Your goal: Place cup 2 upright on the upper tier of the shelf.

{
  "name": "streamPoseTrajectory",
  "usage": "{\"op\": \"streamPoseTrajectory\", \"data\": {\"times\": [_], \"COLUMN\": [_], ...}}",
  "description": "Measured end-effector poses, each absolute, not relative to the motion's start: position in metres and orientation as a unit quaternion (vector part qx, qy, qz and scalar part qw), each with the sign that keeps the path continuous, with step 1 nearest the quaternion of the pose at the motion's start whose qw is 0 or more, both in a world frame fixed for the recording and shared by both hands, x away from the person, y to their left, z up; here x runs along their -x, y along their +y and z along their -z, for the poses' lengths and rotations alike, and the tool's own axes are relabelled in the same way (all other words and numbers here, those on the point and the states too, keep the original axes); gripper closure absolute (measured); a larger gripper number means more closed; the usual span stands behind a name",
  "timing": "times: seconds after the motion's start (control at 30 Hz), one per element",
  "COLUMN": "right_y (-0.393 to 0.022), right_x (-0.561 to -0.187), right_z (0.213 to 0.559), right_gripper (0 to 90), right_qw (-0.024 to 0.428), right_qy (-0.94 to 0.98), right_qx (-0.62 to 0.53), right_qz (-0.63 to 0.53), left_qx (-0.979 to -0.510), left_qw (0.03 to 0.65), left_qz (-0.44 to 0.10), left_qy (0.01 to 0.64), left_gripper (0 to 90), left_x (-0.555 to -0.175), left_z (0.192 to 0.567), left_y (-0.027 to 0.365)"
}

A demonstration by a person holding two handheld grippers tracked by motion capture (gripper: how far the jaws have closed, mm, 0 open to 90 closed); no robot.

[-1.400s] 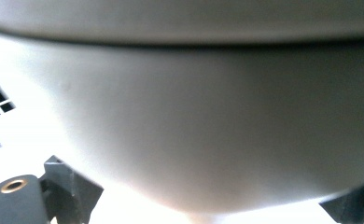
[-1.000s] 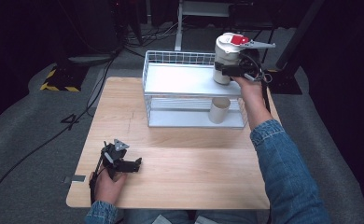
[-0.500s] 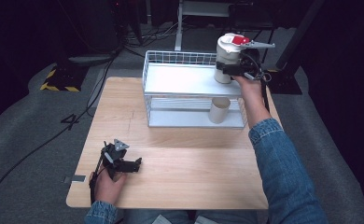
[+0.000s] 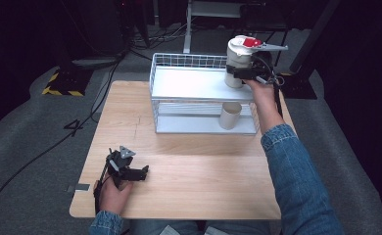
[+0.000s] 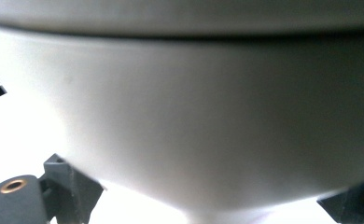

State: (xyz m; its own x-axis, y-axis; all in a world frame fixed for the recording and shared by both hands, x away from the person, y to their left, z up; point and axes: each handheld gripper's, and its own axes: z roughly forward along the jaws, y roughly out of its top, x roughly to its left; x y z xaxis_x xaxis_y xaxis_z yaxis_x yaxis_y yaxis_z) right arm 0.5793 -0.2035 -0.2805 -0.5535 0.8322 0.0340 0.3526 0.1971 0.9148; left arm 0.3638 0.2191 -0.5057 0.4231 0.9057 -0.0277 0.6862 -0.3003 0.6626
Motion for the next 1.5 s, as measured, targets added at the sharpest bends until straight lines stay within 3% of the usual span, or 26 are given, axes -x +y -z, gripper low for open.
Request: {"op": "streamPoseTrajectory", "data": {"times": [0.57,0.97,1.5], "right_y": [-0.206,-0.203,-0.225], "right_x": [-0.581,-0.579,-0.551], "right_z": [0.281,0.281,0.271], "right_gripper": [10.4,0.3,0.2], "right_qw": [0.240,0.247,0.259], "right_qy": [0.736,0.735,0.731], "right_qx": [-0.398,-0.393,-0.382], "right_qz": [-0.492,-0.495,-0.503], "left_qx": [-0.786,-0.786,-0.784], "left_qw": [0.306,0.306,0.308], "left_qz": [-0.179,-0.179,-0.180], "left_qy": [0.506,0.506,0.508], "left_gripper": [0.4,0.4,0.4], "left_x": [-0.364,-0.364,-0.365], "left_z": [0.506,0.506,0.506], "left_y": [0.219,0.219,0.218]}}
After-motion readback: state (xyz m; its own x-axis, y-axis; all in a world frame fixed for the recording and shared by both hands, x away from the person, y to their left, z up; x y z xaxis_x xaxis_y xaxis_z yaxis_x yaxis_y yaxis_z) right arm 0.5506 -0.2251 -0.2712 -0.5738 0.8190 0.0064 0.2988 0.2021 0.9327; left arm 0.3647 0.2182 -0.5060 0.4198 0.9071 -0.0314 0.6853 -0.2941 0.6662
